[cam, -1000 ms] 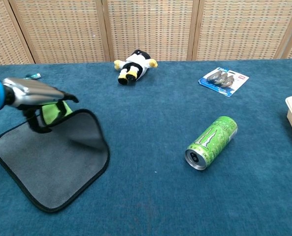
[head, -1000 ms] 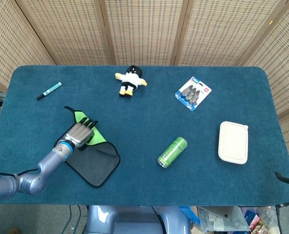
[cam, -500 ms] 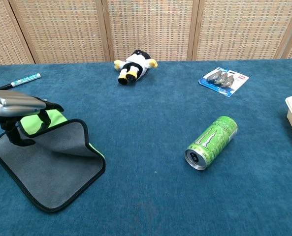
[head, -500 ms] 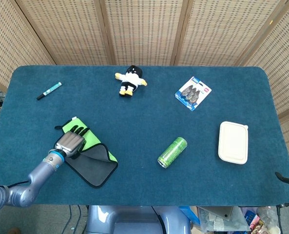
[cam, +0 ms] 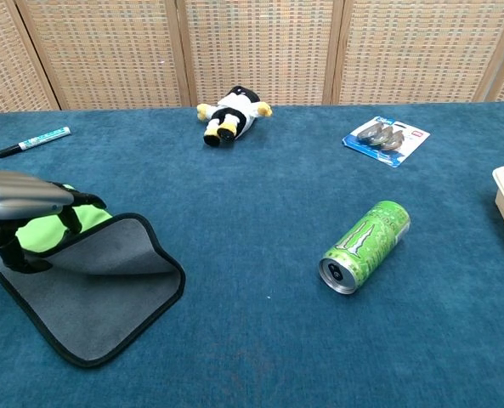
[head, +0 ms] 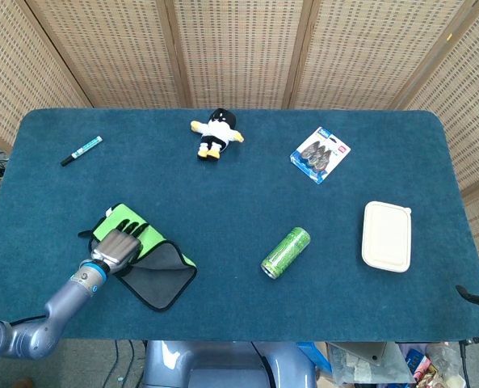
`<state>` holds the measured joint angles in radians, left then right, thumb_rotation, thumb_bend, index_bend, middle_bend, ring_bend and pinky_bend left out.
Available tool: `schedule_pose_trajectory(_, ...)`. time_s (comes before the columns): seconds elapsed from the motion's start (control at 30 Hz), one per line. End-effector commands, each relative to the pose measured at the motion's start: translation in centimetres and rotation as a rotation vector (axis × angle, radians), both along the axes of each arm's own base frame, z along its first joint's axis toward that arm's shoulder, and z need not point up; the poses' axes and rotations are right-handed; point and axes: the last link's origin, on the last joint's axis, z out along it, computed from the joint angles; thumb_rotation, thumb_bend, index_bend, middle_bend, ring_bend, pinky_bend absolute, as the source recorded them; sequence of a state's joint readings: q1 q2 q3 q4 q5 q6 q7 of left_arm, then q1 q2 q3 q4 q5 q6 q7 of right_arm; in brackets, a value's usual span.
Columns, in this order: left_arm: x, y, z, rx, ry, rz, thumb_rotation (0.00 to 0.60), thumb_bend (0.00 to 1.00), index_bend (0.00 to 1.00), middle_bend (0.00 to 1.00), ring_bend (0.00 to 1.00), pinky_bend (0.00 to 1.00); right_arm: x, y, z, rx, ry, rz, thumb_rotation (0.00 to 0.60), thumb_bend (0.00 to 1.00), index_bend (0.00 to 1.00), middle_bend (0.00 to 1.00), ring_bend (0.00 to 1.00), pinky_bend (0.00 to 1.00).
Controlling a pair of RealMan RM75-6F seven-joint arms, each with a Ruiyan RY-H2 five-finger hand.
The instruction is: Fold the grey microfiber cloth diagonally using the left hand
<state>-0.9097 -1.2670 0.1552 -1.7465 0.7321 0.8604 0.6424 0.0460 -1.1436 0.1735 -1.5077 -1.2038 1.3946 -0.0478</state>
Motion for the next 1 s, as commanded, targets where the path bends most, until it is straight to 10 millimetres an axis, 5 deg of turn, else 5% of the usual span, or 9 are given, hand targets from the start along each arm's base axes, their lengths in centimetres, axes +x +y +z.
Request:
schedule_pose_trajectory(0.03, -0.02, -0.48, -0.01, -0.005, 0.014, 0.012, 0.600, 0.76, 0.66, 0.00, 0.00, 0.00, -0.01, 0.03, 0.05, -0.001, -0.002, 0.000, 0.600, 0.00, 0.00, 0.00, 0.00, 0.00)
schedule_pose_trajectory(1.0, -0.72, -1.46, 0.07, -0.029, 0.079, 0.005, 0.600, 0.76, 0.61, 0.00, 0.00, 0.00, 0.05, 0.19, 0.31, -0.010, -0.007, 0.001, 0.600, 0.00, 0.00, 0.00, 0.00, 0.00)
